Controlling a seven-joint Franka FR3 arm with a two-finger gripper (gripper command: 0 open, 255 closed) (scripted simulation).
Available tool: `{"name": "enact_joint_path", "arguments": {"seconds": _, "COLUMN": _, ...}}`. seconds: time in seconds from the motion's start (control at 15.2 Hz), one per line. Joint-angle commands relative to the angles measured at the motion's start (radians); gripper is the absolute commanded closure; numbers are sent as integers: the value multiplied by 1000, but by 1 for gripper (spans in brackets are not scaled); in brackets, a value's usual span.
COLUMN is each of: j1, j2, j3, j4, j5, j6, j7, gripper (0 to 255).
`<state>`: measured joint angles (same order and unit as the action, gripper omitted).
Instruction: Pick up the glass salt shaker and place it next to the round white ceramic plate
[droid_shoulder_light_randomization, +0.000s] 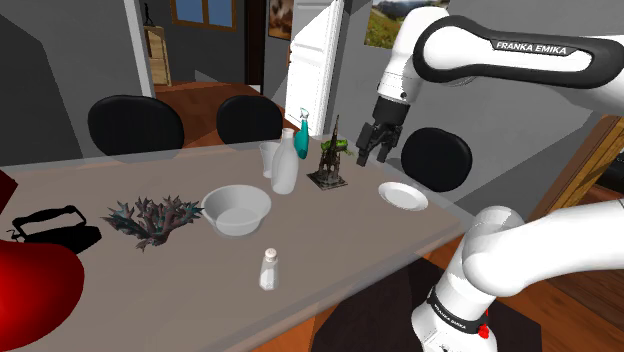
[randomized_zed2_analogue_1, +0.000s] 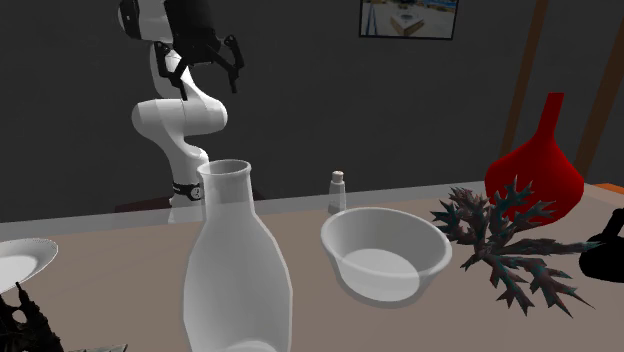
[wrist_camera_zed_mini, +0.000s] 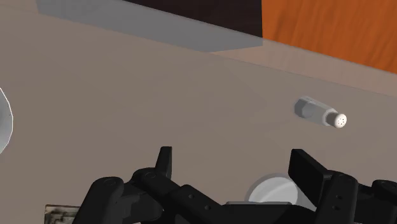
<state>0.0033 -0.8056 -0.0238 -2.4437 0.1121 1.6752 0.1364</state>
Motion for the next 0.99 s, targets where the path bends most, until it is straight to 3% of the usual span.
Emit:
{"name": "enact_joint_path", "arguments": {"seconds": 0.0, "j1": 0, "j2": 0, "j3": 0, "j4": 0, "j5": 0, "j6": 0, "j7": 0, "gripper": 0}}
{"name": "enact_joint_path", "arguments": {"seconds": 0.46, "j1": 51, "j2": -27, "j3": 168, "j4": -161, "j5": 96, "j6": 217, "j7": 161, "gripper": 0}}
{"name": "enact_joint_path", "arguments": {"seconds": 0.92, "j1": 98, "j2": 60, "j3": 363, "j4": -241, "j5": 182, "j6": 468, "j7": 331, "gripper": 0}}
